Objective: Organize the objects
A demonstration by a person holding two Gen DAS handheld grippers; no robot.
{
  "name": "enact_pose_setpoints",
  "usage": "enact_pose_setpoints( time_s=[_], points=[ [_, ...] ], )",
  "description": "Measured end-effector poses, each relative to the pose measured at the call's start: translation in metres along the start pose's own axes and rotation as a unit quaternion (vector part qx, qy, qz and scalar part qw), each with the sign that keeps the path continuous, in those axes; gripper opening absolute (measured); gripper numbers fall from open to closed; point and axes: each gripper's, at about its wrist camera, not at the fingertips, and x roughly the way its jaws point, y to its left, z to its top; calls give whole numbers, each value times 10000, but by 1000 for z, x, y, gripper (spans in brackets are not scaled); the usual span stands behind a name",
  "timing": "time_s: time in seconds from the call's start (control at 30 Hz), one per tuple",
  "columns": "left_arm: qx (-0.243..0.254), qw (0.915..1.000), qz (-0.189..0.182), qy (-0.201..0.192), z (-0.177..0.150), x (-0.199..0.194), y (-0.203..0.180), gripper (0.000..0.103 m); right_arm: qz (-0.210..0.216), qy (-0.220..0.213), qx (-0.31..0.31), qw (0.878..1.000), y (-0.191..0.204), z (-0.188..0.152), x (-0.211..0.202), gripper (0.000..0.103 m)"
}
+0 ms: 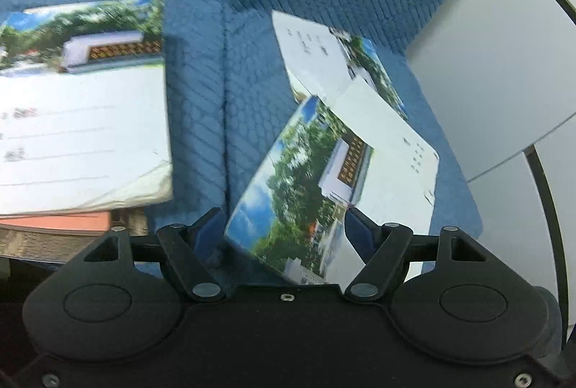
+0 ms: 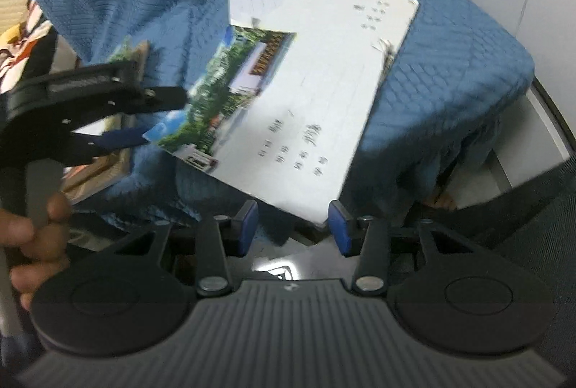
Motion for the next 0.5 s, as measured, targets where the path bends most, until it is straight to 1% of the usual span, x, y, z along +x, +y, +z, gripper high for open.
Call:
enact_pose_setpoints(
  time_s=[0.03,0.07,0.13,0.23,0.3,0.37,0.43,0.5],
  points=[
    [11,10000,11,-57,-2,-4,1,78,-45,-12,67,10000,-1,2,1,48],
    [6,10000,2,-92,-4,-8,2,79,-44,-46,168,9998,-4,4,2,48],
    [-96,9999,-122,-74,-10,-15,8,79,33,-122,428,9990,-12,7,5,46],
    [-323,9989,-351,-27,-24,-28,18,79,32,-83,869,9962,-28,11,14,47],
    [-337,9986,-418,-12,-34,-35,20,79,129,-100,1153,9932,-37,13,17,47],
    [-374,9982,-467,16,-44,-39,21,79,210,-135,1352,9905,-42,14,19,40],
    [-474,9973,-556,83,-52,-39,23,78,278,-136,1449,9890,-44,15,21,38],
    [-565,9962,-628,192,-57,-36,24,75,369,-148,1493,9880,-43,15,23,32]
  ],
)
